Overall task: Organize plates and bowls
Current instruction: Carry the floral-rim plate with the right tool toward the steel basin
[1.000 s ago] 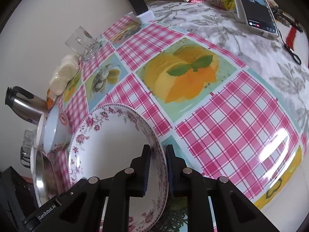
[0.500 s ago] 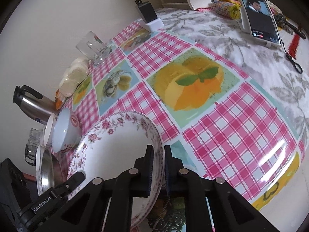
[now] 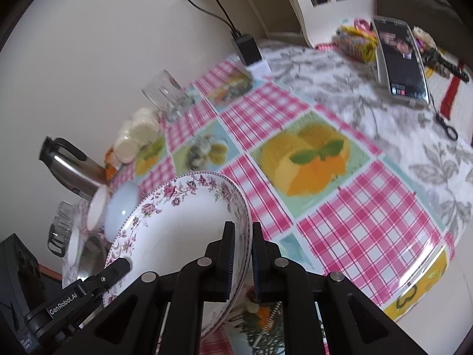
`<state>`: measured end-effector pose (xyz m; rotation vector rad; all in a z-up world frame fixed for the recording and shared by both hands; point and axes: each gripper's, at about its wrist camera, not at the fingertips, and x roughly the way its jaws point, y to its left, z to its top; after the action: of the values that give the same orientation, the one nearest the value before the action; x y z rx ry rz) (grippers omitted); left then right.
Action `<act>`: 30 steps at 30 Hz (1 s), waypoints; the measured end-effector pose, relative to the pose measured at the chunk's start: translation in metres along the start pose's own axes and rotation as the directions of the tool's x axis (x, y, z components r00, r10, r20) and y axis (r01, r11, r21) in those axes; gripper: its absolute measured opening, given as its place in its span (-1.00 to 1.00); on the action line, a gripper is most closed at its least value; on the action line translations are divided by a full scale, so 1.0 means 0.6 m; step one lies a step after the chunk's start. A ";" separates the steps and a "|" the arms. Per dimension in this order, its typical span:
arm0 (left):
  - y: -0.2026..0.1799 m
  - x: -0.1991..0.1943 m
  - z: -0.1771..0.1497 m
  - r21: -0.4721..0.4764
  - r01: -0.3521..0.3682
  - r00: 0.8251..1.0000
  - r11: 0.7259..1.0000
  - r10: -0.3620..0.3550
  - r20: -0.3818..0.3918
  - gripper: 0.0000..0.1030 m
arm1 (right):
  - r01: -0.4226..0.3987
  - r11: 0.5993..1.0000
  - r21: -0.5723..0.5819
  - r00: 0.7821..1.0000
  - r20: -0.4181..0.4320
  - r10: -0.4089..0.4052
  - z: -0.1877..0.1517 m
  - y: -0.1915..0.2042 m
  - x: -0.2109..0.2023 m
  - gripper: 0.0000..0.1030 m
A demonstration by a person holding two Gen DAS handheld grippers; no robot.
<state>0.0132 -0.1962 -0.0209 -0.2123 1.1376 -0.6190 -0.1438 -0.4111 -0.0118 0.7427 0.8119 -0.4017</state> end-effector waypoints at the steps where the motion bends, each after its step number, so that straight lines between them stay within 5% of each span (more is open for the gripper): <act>1: -0.003 -0.009 0.003 0.006 0.004 1.000 1.000 -0.004 0.012 -0.76 | -0.004 1.000 -0.007 1.000 0.017 0.004 0.002 0.006 -0.008 -0.78; 18: 0.003 -0.148 0.034 0.058 0.062 0.978 0.996 -0.072 0.193 -0.76 | -0.098 0.989 -0.113 0.968 0.220 0.121 -0.007 0.102 -0.115 -0.78; 30: 0.066 -0.213 0.048 0.019 0.062 0.961 0.998 -0.065 0.268 -0.76 | -0.134 0.974 -0.185 0.954 0.241 0.177 -0.029 0.186 -0.128 -0.78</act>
<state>0.0178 -0.0965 0.0726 -0.3153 0.8681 -0.6317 -0.1362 -0.3186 0.0884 0.5792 0.5310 -0.2763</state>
